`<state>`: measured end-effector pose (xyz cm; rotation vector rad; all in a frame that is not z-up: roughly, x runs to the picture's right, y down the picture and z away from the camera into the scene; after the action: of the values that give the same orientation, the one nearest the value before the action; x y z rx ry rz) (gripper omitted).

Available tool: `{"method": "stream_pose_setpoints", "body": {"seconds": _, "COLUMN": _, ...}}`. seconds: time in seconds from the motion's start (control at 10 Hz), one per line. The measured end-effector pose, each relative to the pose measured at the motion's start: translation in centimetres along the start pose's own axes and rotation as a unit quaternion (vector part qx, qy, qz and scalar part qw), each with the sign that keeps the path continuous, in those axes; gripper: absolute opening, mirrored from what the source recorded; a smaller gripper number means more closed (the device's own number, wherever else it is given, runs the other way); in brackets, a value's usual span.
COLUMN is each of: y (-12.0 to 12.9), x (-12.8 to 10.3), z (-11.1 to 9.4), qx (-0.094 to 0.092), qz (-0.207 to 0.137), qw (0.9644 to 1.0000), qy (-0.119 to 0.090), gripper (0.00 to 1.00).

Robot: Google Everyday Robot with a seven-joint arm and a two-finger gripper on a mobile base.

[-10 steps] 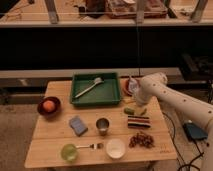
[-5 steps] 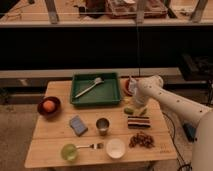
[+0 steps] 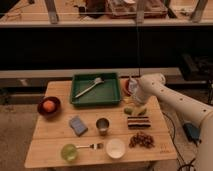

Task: Place pepper in paper cup

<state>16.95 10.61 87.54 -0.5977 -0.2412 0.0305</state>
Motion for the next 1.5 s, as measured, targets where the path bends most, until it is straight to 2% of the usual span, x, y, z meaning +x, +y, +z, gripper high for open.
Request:
{"method": "stream_pose_setpoints", "body": {"seconds": 0.1, "y": 0.1, "x": -1.1, "z": -0.5, "qx": 0.000, "qz": -0.004, "qw": 1.0000, "qy": 0.003, "gripper": 0.63}}
{"method": "stream_pose_setpoints", "body": {"seconds": 0.2, "y": 0.2, "x": -1.8, "z": -0.4, "qx": -0.002, "qz": -0.007, "qw": 0.9999, "qy": 0.008, "gripper": 0.58}}
{"method": "stream_pose_setpoints", "body": {"seconds": 0.3, "y": 0.4, "x": -1.7, "z": -0.1, "qx": -0.005, "qz": -0.008, "qw": 0.9998, "qy": 0.015, "gripper": 0.49}}
{"method": "stream_pose_setpoints", "body": {"seconds": 0.4, "y": 0.5, "x": -1.4, "z": 0.7, "qx": -0.006, "qz": -0.005, "qw": 0.9997, "qy": 0.021, "gripper": 0.44}}
{"method": "stream_pose_setpoints", "body": {"seconds": 0.6, "y": 0.5, "x": -1.2, "z": 3.0, "qx": -0.012, "qz": 0.005, "qw": 0.9996, "qy": 0.026, "gripper": 0.43}}
{"method": "stream_pose_setpoints", "body": {"seconds": 0.7, "y": 0.4, "x": -0.9, "z": 3.5, "qx": -0.013, "qz": 0.010, "qw": 0.9995, "qy": 0.028, "gripper": 0.43}}
{"method": "stream_pose_setpoints", "body": {"seconds": 1.3, "y": 0.2, "x": 0.3, "z": 4.3, "qx": -0.011, "qz": 0.036, "qw": 0.9988, "qy": 0.031, "gripper": 0.43}}
{"method": "stream_pose_setpoints", "body": {"seconds": 1.5, "y": 0.3, "x": 0.5, "z": 4.4, "qx": -0.010, "qz": 0.040, "qw": 0.9987, "qy": 0.030, "gripper": 0.33}}
